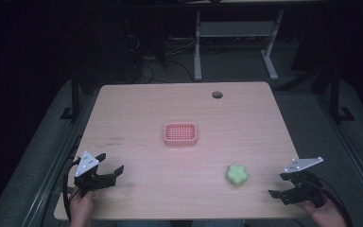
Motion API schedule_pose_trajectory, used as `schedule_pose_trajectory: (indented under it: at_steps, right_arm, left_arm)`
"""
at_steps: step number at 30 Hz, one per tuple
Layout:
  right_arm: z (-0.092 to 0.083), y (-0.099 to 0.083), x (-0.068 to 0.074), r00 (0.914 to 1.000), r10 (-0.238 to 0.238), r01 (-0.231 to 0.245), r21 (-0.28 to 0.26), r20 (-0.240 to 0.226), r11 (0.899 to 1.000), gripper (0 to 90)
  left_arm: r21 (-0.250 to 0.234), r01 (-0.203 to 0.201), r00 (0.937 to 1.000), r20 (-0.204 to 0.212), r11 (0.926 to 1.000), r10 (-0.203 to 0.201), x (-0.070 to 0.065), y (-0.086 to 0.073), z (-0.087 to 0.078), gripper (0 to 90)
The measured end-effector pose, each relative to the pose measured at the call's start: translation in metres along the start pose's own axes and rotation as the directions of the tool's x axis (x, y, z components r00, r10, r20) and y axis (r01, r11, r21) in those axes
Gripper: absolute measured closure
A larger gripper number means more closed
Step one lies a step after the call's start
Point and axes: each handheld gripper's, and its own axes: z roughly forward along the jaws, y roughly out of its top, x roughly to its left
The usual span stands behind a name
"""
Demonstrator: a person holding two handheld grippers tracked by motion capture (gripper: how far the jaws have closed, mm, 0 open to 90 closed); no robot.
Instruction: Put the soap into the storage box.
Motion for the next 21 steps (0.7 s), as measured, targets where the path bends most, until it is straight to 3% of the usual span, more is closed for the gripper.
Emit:
schedule_pose_trajectory:
  at_steps: [21]
  right_arm:
    - [0.005,0.023,0.016,0.9961,-0.089,0.089,0.028,-0.005,0.996,18.8]
  left_arm:
    - [-0.004,-0.004,1.0,-0.007,1.0,0.004,0.0,0.0,-0.003,14.2]
